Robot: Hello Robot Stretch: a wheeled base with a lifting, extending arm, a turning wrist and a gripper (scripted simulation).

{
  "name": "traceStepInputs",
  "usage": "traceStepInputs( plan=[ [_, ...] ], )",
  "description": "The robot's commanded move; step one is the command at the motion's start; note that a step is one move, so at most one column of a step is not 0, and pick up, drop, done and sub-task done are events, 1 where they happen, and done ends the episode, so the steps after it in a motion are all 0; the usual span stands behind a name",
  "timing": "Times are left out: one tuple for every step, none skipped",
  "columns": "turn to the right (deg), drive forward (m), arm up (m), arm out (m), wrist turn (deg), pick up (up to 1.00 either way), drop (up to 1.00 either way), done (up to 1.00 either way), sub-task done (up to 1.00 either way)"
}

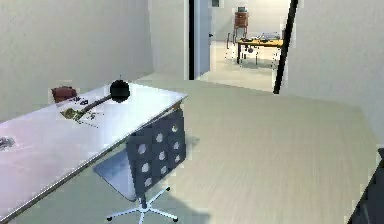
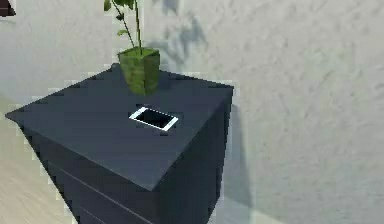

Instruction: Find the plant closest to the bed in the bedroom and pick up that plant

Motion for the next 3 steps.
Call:
traceStepInputs(
  plan=[
    [-45.0,0.00,0.00,0.00,0.0,0.00,0.00,0.00,0.00],
    [-24.0,0.00,0.00,0.00,0.0,0.00,0.00,0.00,0.00],
    [0.0,0.55,0.00,0.00,0.0,0.00,0.00,0.00,0.00]
  ],
)
